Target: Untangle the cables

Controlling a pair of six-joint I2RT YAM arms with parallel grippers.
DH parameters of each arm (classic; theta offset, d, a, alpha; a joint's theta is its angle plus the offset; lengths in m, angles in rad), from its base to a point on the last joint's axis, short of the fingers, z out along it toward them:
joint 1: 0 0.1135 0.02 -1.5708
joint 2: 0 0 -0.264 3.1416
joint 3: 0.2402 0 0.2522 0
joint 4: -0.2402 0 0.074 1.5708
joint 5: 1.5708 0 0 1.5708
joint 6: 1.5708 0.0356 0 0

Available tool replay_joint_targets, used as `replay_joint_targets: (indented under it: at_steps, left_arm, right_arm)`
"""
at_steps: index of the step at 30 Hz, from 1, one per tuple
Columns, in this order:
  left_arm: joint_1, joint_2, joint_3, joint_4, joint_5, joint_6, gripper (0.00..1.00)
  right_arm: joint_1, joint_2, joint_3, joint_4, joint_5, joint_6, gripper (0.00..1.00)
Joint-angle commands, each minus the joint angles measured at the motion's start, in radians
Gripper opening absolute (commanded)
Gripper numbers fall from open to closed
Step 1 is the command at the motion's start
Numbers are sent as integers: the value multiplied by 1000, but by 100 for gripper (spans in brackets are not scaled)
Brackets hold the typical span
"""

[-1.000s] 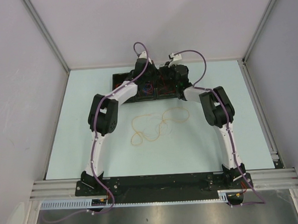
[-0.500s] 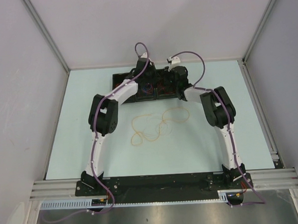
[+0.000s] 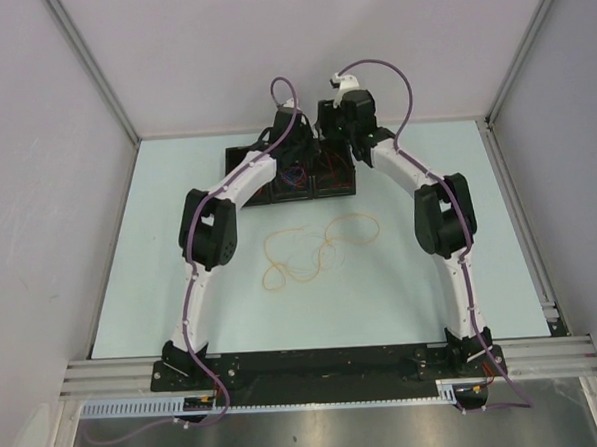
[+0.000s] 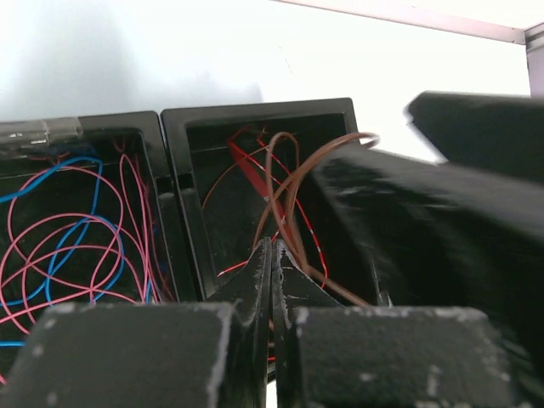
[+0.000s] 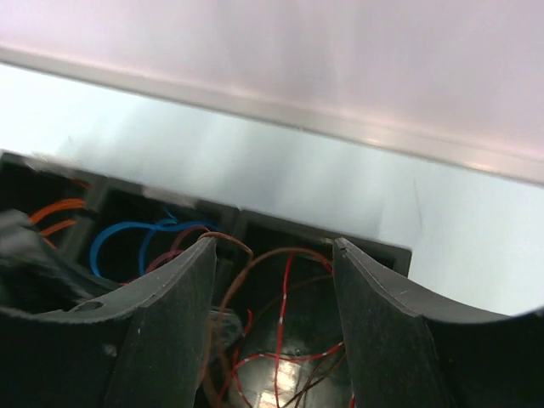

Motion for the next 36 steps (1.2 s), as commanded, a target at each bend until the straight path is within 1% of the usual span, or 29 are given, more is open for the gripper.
replay_joint_targets:
  at_steps: [1,3,4,6,11,12,16,19,22,23,24,26,27,29,31,36]
  left_arm:
    - [-4,16,76,-39,-7,28,0]
    - [-4,21,90,-56,-6,33,0]
    - [-4,24,96,-62,-6,33,0]
    - [-4,26,103,-80,-9,33,0]
    - [-4,26,100,-102,-15,40,0]
    - [-3,35,108,-111,-16,42,0]
    - [-1,44,128,-142,-15,54,0]
    - [-1,33,129,-146,-27,66,0]
    - [-1,26,131,-134,-35,73,0]
    - [-1,26,136,-131,-35,74,0]
    - [-1,29,139,-130,-35,76,0]
    - [-1,49,157,-136,-32,74,0]
    - [-1,56,163,-137,-30,68,0]
    - [-1,72,169,-139,-21,63,0]
    - [-1,76,169,-137,-20,62,0]
    - [-3,79,163,-123,-18,63,0]
  right_arm:
    - [5,-26,130,-293,31,8,63]
    - [-4,-23,165,-377,31,25,67]
    - [-7,-17,185,-416,58,30,67]
    - [-15,-6,218,-498,66,54,65]
    - [-27,6,224,-582,2,97,66]
    - [-33,16,236,-623,-13,100,66]
    - [-41,36,275,-703,-20,117,67]
    - [-50,-3,244,-698,-29,134,66]
    - [-53,-79,184,-663,-35,158,63]
    - [-56,-101,164,-652,-39,166,58]
    - [-57,-151,99,-617,-64,181,55]
    - [-64,-202,13,-567,-101,223,50]
    - [-64,-239,-62,-512,-143,235,49]
    - [-65,-263,-127,-456,-180,264,49]
    - [-68,-274,-176,-439,-210,275,48]
    - [-74,-268,-210,-407,-248,290,47]
